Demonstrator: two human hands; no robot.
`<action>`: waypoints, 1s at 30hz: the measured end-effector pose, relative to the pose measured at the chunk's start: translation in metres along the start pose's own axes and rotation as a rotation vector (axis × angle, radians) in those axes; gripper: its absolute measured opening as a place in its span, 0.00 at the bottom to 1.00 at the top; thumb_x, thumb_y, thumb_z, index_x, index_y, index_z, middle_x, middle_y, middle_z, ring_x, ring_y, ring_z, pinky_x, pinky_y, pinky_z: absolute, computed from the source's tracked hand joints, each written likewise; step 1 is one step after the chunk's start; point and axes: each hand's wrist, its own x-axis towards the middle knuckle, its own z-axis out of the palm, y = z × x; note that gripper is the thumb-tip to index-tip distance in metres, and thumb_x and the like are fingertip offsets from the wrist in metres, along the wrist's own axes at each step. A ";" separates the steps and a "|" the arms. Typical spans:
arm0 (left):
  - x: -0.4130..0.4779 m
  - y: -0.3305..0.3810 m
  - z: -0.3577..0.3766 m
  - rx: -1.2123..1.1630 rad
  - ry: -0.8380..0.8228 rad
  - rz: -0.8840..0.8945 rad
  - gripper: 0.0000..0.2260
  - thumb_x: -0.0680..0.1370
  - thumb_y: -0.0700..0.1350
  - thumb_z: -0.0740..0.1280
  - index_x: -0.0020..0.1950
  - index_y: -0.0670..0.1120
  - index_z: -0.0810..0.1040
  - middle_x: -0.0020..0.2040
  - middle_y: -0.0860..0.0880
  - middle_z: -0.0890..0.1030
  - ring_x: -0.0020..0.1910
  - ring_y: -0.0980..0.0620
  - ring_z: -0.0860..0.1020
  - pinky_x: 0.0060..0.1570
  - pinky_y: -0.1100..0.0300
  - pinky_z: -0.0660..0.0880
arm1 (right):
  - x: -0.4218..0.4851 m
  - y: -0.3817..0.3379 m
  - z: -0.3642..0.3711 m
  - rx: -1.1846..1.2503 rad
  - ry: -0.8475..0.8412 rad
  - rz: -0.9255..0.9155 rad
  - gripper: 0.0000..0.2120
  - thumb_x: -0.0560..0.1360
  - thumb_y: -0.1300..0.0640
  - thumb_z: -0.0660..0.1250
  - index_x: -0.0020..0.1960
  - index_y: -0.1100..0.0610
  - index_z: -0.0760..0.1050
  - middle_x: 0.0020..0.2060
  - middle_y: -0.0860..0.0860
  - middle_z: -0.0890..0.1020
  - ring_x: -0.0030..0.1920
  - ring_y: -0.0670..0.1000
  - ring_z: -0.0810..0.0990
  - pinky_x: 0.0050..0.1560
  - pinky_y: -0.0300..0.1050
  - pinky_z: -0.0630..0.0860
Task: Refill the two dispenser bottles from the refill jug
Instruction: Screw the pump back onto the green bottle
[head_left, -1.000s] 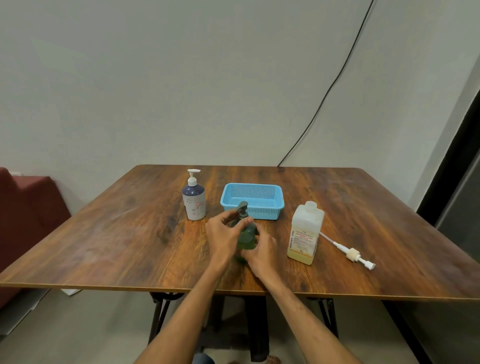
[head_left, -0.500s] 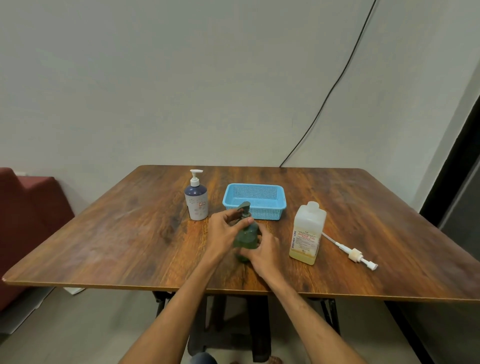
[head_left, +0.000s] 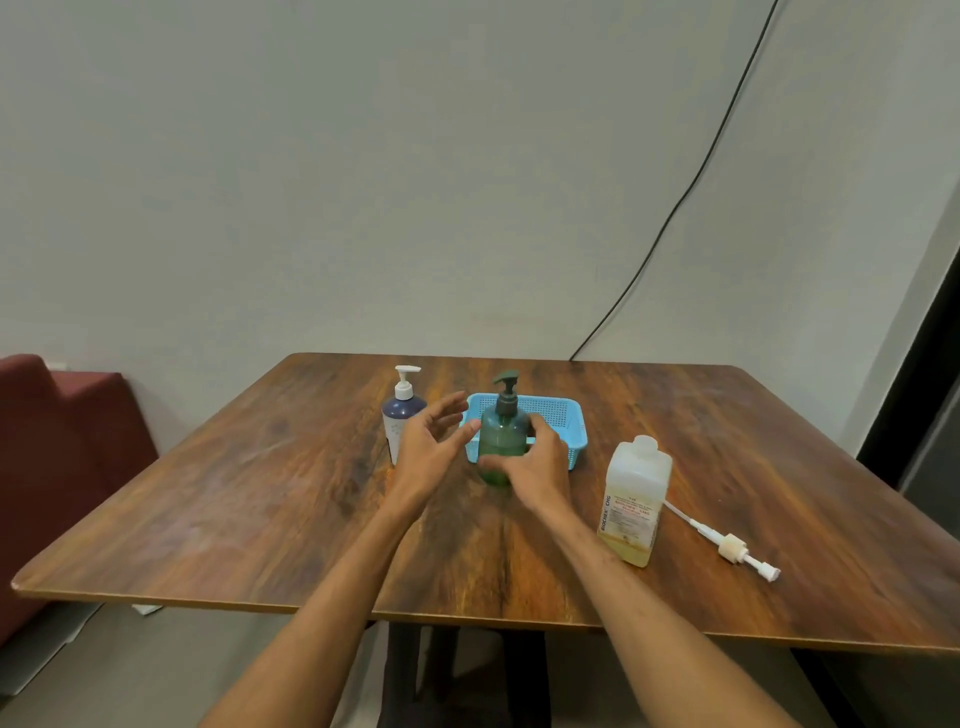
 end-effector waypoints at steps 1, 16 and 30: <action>0.006 0.001 -0.001 0.013 0.028 0.004 0.19 0.77 0.45 0.72 0.68 0.47 0.76 0.64 0.50 0.80 0.62 0.53 0.79 0.56 0.62 0.79 | 0.011 -0.003 0.003 0.000 0.006 0.007 0.37 0.63 0.56 0.83 0.68 0.53 0.70 0.57 0.44 0.74 0.58 0.48 0.75 0.61 0.45 0.75; 0.077 -0.051 0.004 0.105 0.053 -0.032 0.16 0.79 0.42 0.69 0.67 0.47 0.77 0.59 0.55 0.81 0.57 0.57 0.80 0.48 0.69 0.78 | 0.126 0.017 0.050 -0.092 0.019 0.134 0.36 0.58 0.60 0.84 0.63 0.55 0.74 0.58 0.51 0.79 0.55 0.53 0.78 0.57 0.53 0.79; 0.079 -0.073 0.001 0.142 0.035 -0.078 0.14 0.79 0.40 0.69 0.65 0.46 0.78 0.55 0.59 0.79 0.49 0.66 0.78 0.42 0.74 0.76 | 0.129 0.037 0.061 -0.291 -0.098 0.201 0.28 0.64 0.65 0.77 0.62 0.57 0.72 0.56 0.54 0.78 0.54 0.53 0.76 0.49 0.48 0.77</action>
